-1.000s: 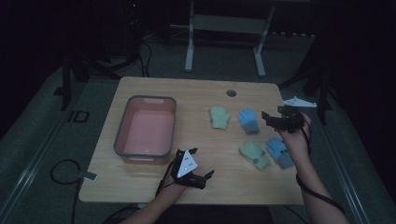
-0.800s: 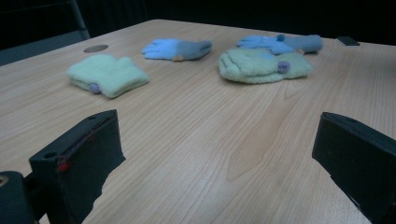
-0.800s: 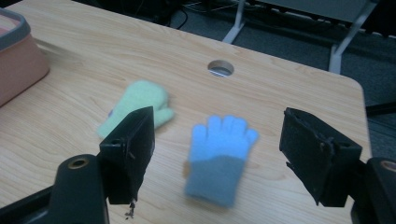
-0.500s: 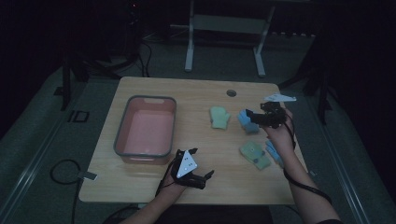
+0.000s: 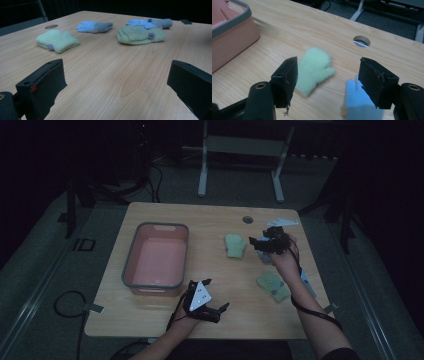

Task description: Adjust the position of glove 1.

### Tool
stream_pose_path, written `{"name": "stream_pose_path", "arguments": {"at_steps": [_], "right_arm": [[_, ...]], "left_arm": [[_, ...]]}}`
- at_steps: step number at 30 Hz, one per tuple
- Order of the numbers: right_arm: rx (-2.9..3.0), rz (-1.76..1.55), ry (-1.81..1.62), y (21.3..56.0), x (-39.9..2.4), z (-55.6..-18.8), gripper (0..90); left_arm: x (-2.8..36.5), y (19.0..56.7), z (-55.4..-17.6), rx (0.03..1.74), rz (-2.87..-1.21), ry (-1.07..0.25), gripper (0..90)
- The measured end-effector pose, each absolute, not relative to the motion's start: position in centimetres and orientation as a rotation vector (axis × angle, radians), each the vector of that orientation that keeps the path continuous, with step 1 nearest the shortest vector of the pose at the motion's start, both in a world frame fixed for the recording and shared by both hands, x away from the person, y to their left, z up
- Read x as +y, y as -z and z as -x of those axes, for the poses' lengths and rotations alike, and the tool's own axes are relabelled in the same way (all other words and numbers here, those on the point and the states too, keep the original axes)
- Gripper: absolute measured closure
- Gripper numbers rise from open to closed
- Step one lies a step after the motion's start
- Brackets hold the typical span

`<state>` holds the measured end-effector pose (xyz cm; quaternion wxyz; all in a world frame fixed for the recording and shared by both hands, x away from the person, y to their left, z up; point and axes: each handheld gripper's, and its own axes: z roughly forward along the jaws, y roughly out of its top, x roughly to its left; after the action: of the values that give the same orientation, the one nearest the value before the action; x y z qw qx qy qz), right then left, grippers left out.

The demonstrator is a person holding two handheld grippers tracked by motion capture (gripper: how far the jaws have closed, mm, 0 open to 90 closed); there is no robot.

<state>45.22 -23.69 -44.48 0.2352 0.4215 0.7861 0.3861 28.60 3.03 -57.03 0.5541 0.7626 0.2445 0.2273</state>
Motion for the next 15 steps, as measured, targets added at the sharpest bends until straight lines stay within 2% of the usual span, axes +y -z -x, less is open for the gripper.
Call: {"name": "stream_pose_path", "arguments": {"at_steps": [15], "right_arm": [[2.249,-1.204,-1.0,47.8,-20.2,-48.2,38.3]], "left_arm": [[3.0,57.0,-28.6,0.573,-1.807,-0.542,1.8]]}}
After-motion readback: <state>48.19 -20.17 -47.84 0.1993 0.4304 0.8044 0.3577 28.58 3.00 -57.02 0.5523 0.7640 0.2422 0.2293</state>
